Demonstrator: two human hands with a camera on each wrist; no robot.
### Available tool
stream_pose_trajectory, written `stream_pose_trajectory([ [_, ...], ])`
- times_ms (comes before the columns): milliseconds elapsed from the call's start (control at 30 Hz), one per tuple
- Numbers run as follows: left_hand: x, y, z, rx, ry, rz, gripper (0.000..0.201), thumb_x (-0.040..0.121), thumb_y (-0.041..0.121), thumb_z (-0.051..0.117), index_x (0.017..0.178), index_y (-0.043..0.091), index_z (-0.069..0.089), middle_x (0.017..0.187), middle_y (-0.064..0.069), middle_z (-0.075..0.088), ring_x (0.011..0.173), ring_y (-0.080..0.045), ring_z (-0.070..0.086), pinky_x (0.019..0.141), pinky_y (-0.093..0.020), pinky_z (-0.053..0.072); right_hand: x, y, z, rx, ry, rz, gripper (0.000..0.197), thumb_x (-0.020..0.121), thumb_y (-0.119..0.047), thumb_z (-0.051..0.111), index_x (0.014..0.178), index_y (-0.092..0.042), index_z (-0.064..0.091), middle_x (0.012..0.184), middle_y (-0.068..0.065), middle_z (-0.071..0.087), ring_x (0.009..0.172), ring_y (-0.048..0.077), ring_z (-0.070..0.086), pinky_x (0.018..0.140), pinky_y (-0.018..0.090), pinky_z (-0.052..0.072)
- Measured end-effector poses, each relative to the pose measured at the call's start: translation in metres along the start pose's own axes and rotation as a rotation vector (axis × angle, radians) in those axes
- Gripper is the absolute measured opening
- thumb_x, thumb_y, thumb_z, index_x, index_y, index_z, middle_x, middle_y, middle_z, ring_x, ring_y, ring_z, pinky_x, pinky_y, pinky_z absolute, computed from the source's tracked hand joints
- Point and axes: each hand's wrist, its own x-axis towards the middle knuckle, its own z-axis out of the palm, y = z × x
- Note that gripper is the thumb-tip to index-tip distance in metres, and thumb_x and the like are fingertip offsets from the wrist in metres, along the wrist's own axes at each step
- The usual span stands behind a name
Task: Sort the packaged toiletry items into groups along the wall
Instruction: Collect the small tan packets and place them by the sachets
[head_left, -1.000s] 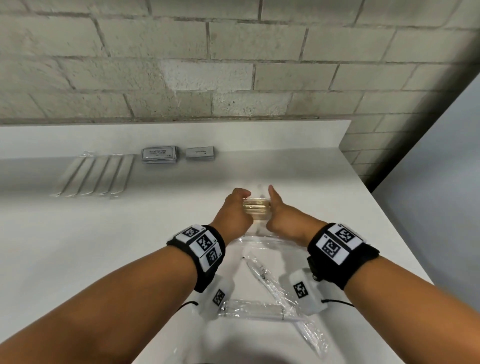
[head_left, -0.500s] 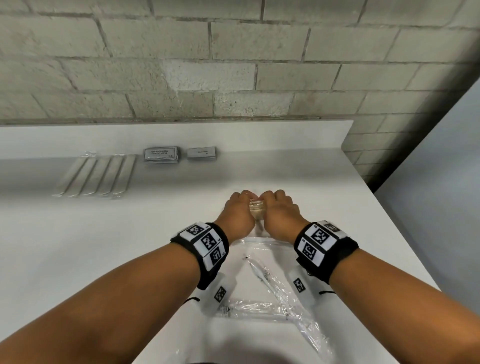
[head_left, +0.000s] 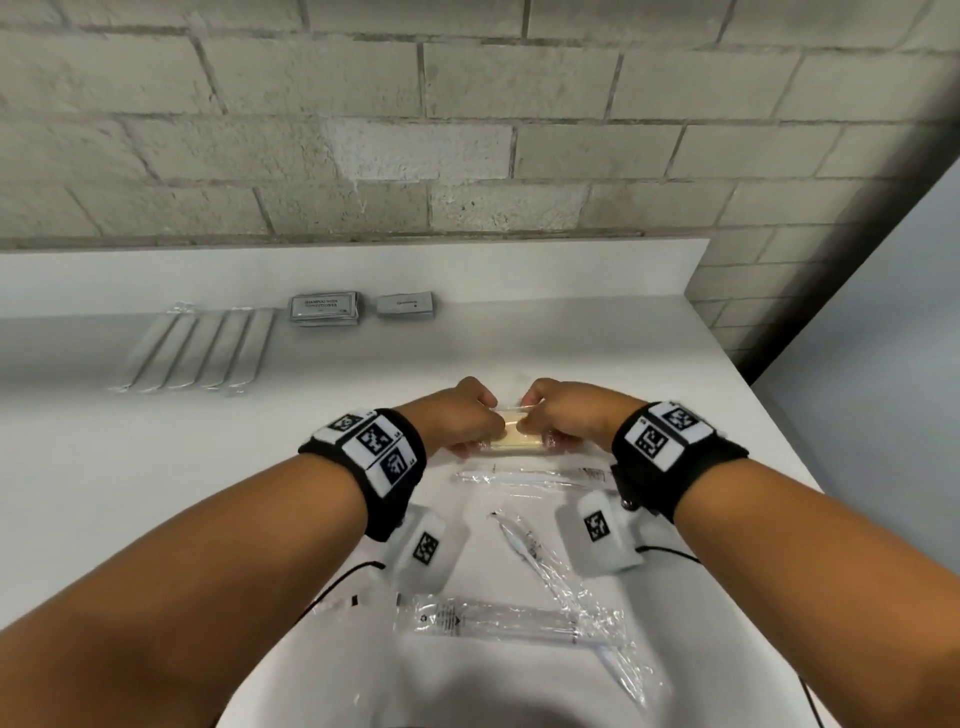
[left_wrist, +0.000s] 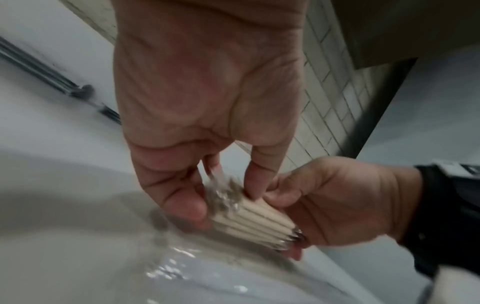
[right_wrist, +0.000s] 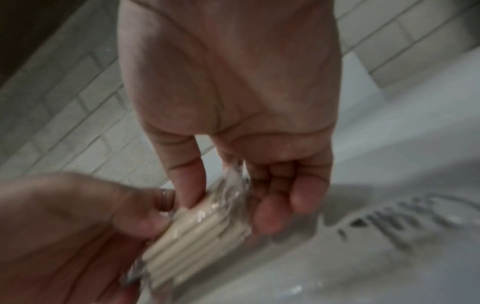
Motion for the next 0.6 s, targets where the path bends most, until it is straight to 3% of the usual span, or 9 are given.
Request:
stream_pose_trajectory([
  [67, 0.000, -0.004, -0.002, 0.176, 0.031, 0.038, 0.046, 0.079, 0.017, 0.065, 0.121, 0.017, 0.045, 0.101, -0.003, 0.056, 0.085, -0.017, 0.056, 0.072, -0.028, 0.048, 0.002, -0.004, -0.004, -0.111, -0.037, 0.072, 0.017, 0.085, -0.017, 0.061, 0.100, -0.011, 0.057, 0.065, 0.007, 0.054, 0.055, 0.021, 0.049, 0.050, 0.024, 0.037],
  [133, -0.002, -0.009, -0.001, 0.308, 0.139, 0.175, 0.045, 0.076, 0.023, 0.071, 0.113, 0.021, 0.046, 0.118, 0.000, 0.049, 0.102, -0.016, 0.054, 0.084, -0.028, 0.045, 0.004, -0.006, -0.003, -0.256, -0.048, 0.075, 0.017, 0.082, -0.019, 0.058, 0.093, -0.006, 0.060, 0.063, 0.010, 0.056, 0.056, 0.024, 0.049, 0.051, 0.026, 0.036],
  [233, -0.007, -0.012, 0.001, 0.315, 0.138, 0.384, 0.041, 0.071, 0.023, 0.078, 0.100, 0.021, 0.049, 0.123, 0.000, 0.051, 0.113, -0.017, 0.050, 0.093, -0.031, 0.043, 0.003, -0.008, -0.003, -0.298, -0.016, 0.027, 0.010, 0.080, -0.016, 0.057, 0.075, -0.008, 0.059, 0.056, 0.007, 0.053, 0.047, 0.020, 0.045, 0.049, 0.024, 0.033],
  [300, -0.005, -0.013, 0.003, 0.407, 0.116, 0.442, 0.038, 0.068, 0.023, 0.080, 0.092, 0.024, 0.050, 0.122, 0.002, 0.052, 0.117, -0.017, 0.050, 0.098, -0.036, 0.042, 0.002, -0.006, -0.005, -0.284, 0.051, -0.021, 0.011, 0.081, -0.017, 0.060, 0.089, -0.010, 0.063, 0.074, 0.006, 0.062, 0.057, 0.017, 0.053, 0.055, 0.025, 0.039],
  [367, -0.002, -0.013, 0.003, 0.488, 0.111, 0.472, 0.036, 0.067, 0.025, 0.079, 0.088, 0.026, 0.050, 0.117, 0.003, 0.053, 0.113, -0.018, 0.052, 0.095, -0.039, 0.044, 0.000, 0.001, -0.006, -0.250, 0.130, -0.066, 0.027, 0.078, -0.019, 0.067, 0.103, -0.017, 0.058, 0.099, 0.004, 0.060, 0.074, 0.016, 0.059, 0.064, 0.027, 0.046],
  [433, 0.000, -0.013, 0.005, 0.566, 0.106, 0.502, 0.034, 0.067, 0.027, 0.077, 0.089, 0.024, 0.052, 0.113, 0.003, 0.053, 0.105, -0.018, 0.053, 0.090, -0.039, 0.046, -0.006, 0.008, -0.007, -0.333, 0.182, -0.134, 0.037, 0.073, -0.019, 0.072, 0.103, -0.024, 0.049, 0.110, 0.001, 0.051, 0.086, 0.018, 0.058, 0.071, 0.030, 0.048],
  [600, 0.004, -0.015, 0.010, 0.795, 0.149, 0.550, 0.034, 0.070, 0.030, 0.072, 0.096, 0.021, 0.053, 0.109, 0.005, 0.050, 0.088, -0.020, 0.054, 0.073, -0.031, 0.046, -0.013, 0.022, 0.007, -0.578, 0.242, -0.312, 0.028, 0.075, -0.006, 0.059, 0.097, -0.020, 0.048, 0.104, -0.001, 0.043, 0.073, 0.024, 0.056, 0.059, 0.033, 0.043],
])
